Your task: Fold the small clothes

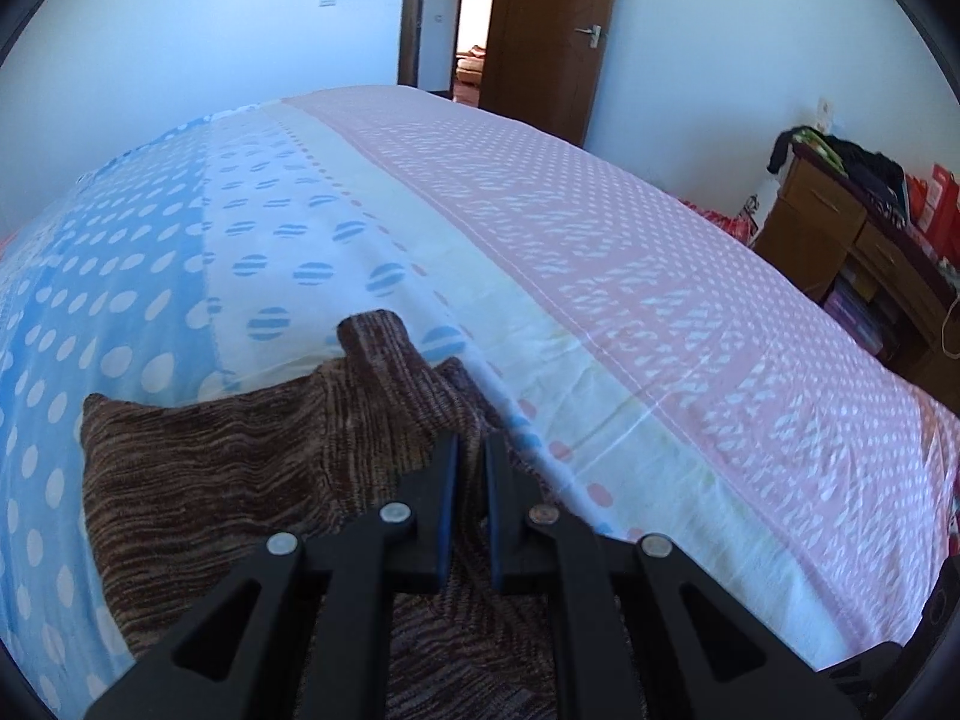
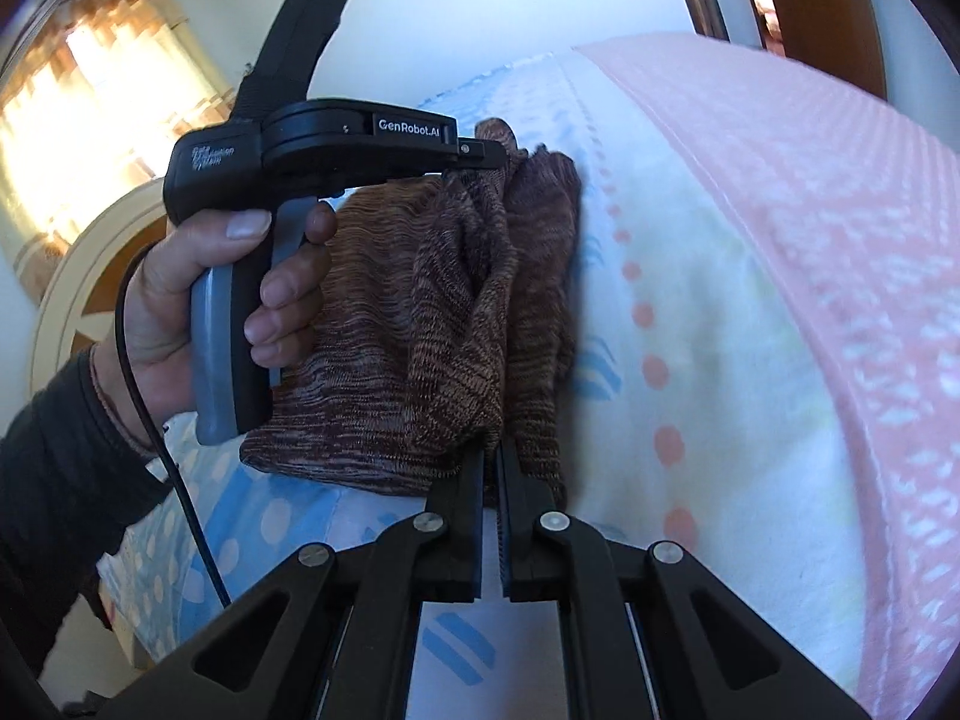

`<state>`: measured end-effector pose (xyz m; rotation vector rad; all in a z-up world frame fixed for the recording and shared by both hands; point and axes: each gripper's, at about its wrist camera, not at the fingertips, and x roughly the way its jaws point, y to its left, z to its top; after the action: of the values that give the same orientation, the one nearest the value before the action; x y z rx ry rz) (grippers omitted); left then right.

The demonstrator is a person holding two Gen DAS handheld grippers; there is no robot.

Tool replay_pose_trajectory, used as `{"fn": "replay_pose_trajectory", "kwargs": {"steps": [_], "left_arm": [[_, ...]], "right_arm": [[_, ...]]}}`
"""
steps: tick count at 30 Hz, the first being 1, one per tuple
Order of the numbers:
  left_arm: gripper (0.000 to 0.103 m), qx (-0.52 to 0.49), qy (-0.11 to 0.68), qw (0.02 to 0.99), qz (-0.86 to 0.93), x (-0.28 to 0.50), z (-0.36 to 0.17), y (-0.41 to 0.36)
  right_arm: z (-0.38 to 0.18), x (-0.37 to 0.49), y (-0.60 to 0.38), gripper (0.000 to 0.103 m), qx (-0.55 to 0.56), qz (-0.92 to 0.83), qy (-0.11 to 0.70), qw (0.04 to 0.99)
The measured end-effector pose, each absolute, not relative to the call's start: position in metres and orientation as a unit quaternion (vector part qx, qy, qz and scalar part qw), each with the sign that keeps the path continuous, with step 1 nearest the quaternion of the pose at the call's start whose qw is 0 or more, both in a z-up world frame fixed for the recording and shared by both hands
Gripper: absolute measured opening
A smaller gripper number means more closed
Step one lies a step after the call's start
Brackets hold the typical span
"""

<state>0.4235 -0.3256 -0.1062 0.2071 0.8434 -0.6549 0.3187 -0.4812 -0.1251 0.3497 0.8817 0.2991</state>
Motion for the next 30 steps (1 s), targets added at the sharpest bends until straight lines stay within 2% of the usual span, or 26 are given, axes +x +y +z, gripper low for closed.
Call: {"fn": "replay_pose_trajectory", "kwargs": {"steps": [7, 10, 12, 14, 15, 19, 23, 26, 28, 30], "left_arm": [[0.007, 0.143, 0.381, 0.854, -0.324, 0.404, -0.113, -0.343], [0.024, 0.161, 0.371, 0.860, -0.311, 0.396, -0.107, -0.335], [0.059, 0.154, 0.354, 0.870, -0.306, 0.387, -0.095, -0.316], [0.073, 0.141, 0.316, 0.890, -0.298, 0.370, -0.080, -0.285], [0.076, 0.140, 0.308, 0.895, -0.292, 0.363, -0.077, -0.274], [0.078, 0.175, 0.283, 0.908, -0.255, 0.330, -0.087, -0.234], [0.078, 0.200, 0.321, 0.898, -0.226, 0.325, -0.120, -0.221], [0.079, 0.181, 0.358, 0.891, -0.211, 0.329, -0.140, -0.210], [0.080, 0.158, 0.368, 0.890, -0.217, 0.328, -0.141, -0.205], [0.083, 0.139, 0.385, 0.883, -0.228, 0.329, -0.142, -0.199]], "right_arm": [[-0.125, 0.309, -0.477, 0.003, 0.166, 0.140, 0.424, 0.879], [-0.125, 0.308, -0.480, 0.004, 0.160, 0.151, 0.419, 0.881], [-0.123, 0.308, -0.488, 0.006, 0.178, 0.154, 0.408, 0.882], [-0.118, 0.306, -0.498, 0.017, 0.175, 0.129, 0.394, 0.893], [-0.114, 0.303, -0.502, 0.020, 0.172, 0.116, 0.384, 0.900], [-0.081, 0.303, -0.506, 0.021, 0.152, 0.083, 0.324, 0.930], [-0.065, 0.332, -0.474, 0.021, 0.133, 0.151, 0.322, 0.925], [-0.078, 0.367, -0.446, 0.022, 0.127, 0.188, 0.371, 0.900], [-0.098, 0.388, -0.442, 0.022, 0.100, 0.141, 0.411, 0.895], [-0.116, 0.396, -0.461, 0.019, 0.131, 0.094, 0.437, 0.885]]}}
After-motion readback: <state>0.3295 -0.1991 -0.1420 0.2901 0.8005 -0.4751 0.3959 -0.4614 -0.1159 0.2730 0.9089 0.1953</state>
